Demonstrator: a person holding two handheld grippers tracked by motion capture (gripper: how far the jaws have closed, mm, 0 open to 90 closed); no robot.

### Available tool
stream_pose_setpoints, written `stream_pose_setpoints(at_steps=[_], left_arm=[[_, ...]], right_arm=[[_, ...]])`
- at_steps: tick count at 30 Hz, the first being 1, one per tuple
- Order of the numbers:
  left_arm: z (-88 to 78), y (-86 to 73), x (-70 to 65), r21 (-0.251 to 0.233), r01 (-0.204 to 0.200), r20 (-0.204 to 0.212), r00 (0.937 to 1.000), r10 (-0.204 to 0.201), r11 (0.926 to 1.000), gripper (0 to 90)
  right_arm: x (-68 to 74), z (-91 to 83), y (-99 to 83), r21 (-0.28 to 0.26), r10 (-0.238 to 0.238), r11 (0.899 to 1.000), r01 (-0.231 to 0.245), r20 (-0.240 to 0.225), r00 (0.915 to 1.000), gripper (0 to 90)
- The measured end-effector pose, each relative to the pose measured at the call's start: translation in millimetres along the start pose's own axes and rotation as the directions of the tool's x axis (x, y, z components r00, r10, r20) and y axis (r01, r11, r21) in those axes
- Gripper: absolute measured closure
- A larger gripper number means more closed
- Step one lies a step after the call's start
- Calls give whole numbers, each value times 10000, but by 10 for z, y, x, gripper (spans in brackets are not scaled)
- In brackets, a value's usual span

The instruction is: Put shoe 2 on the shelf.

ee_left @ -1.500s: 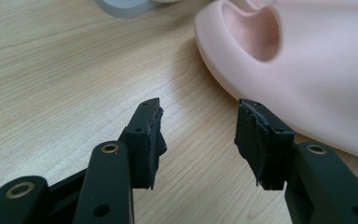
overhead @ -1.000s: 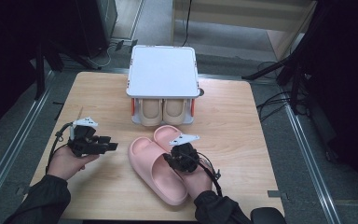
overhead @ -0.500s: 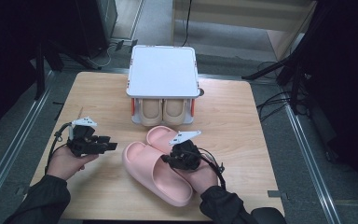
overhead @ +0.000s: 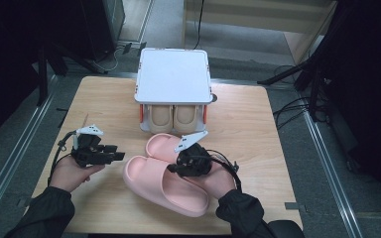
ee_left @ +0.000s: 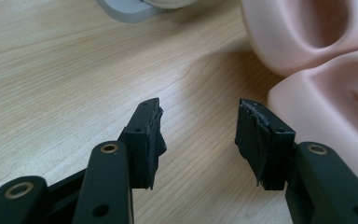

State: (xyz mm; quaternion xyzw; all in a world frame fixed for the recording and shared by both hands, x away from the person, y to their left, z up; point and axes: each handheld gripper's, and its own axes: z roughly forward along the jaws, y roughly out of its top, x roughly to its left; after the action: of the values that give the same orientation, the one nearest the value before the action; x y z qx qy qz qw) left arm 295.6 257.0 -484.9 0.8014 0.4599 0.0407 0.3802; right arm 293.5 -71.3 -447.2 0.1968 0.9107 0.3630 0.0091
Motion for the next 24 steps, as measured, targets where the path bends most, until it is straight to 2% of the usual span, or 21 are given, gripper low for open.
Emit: stream_pose_setpoints(at_steps=[2,8,12,15,24], left_arm=[[-6,-2,7,-15,11,-14,10000,-12,10000,496],[-12,-7,22,-73,132,4,9999,-132,9999,494],[-5,-3,12,-66,103,30,9999,-103,9999,492],[1,-3,14,23,100,87,9999,-101,9999,487],[-11,-7,32,-112,208,78,9998,-207,9997,484]], right_arm=[[-15,-57,98,-71,-304,9995,302,-265,9992,765],[-93,-147,222,53,-590,9982,594,-573,9966,764],[-175,-242,339,-26,-678,9977,678,-855,9940,765],[-199,-279,387,7,-731,9973,734,-900,9933,765],[-332,-415,597,-142,-891,9960,880,-1179,9890,764]])
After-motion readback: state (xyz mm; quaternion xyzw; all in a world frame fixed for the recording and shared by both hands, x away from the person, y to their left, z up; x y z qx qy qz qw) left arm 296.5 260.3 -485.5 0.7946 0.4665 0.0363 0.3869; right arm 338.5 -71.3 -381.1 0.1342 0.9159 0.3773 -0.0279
